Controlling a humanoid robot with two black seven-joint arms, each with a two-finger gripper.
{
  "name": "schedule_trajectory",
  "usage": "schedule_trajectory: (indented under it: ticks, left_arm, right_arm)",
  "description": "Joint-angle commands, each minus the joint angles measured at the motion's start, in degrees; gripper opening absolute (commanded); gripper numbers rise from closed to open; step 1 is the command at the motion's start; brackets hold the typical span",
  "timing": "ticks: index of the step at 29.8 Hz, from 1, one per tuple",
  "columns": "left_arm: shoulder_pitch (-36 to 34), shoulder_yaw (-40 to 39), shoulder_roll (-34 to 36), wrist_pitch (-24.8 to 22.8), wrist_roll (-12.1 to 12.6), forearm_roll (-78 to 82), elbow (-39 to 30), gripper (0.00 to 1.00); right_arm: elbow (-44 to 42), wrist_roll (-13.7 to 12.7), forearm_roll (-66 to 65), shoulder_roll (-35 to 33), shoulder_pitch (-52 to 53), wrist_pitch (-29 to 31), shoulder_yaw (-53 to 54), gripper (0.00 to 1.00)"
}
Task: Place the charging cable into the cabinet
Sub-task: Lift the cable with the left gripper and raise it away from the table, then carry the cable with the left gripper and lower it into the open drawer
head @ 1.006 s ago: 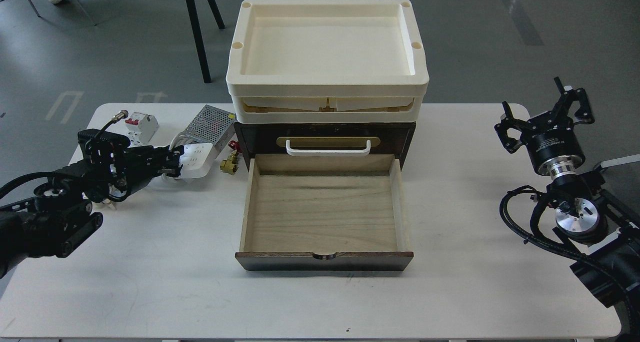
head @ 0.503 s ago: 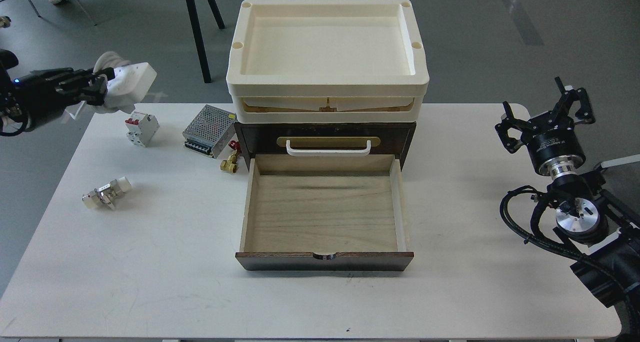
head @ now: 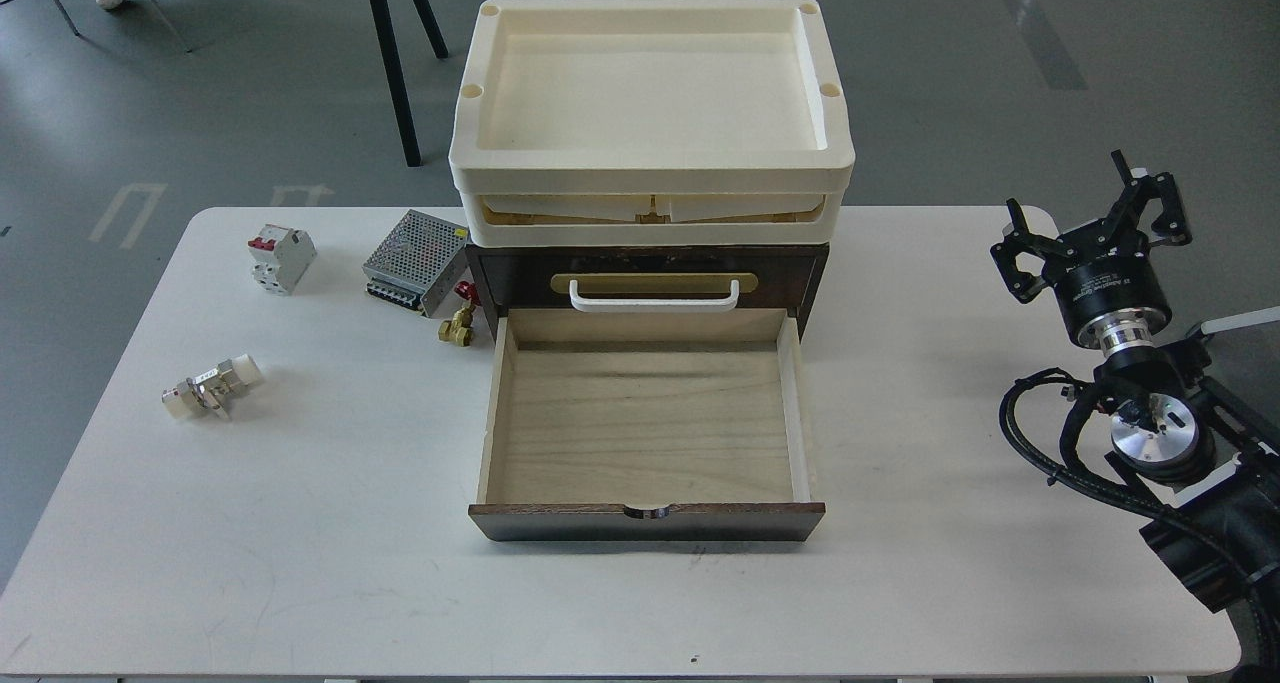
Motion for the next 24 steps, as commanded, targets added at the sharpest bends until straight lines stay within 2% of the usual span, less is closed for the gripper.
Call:
schedule_trajectory:
  ticks: [1,7,14,19,24]
  left_arm:
    - [-1.28,-0.18,-0.80,-0.34,-0.28,-0.02,-8.76,0.01]
    - [0.73,0.70,-2.21,-3.33,-1.48,-0.20,-21.33,0.01]
    - [16.97,1.49,-2.82,-3.51,-1.48,-0.02,-21.61,0.01]
    - [27.87,1.49,-8.27,-4.82,-1.48,0.85,-21.52,0.01]
    - [36.15,-0.53,-13.27,-4.83,-1.48,11.39,-18.55,0.01]
  right_arm:
    - [-0.02,0.00,0.00,0.01,-0.08,0.00,0.01,1.00]
    - [-0.02,0.00,0.00,-0.08,-0.08,0.00,0.01,1.00]
    - [-0.02,0.00,0.00,0.01,-0.08,0.00,0.01,1.00]
    - [-0.02,0.00,0.00,0.01,0.01,0.00,0.01,1.00]
    - [0.07,0.00,0.09,0.01,-0.08,0.00,0.01,1.00]
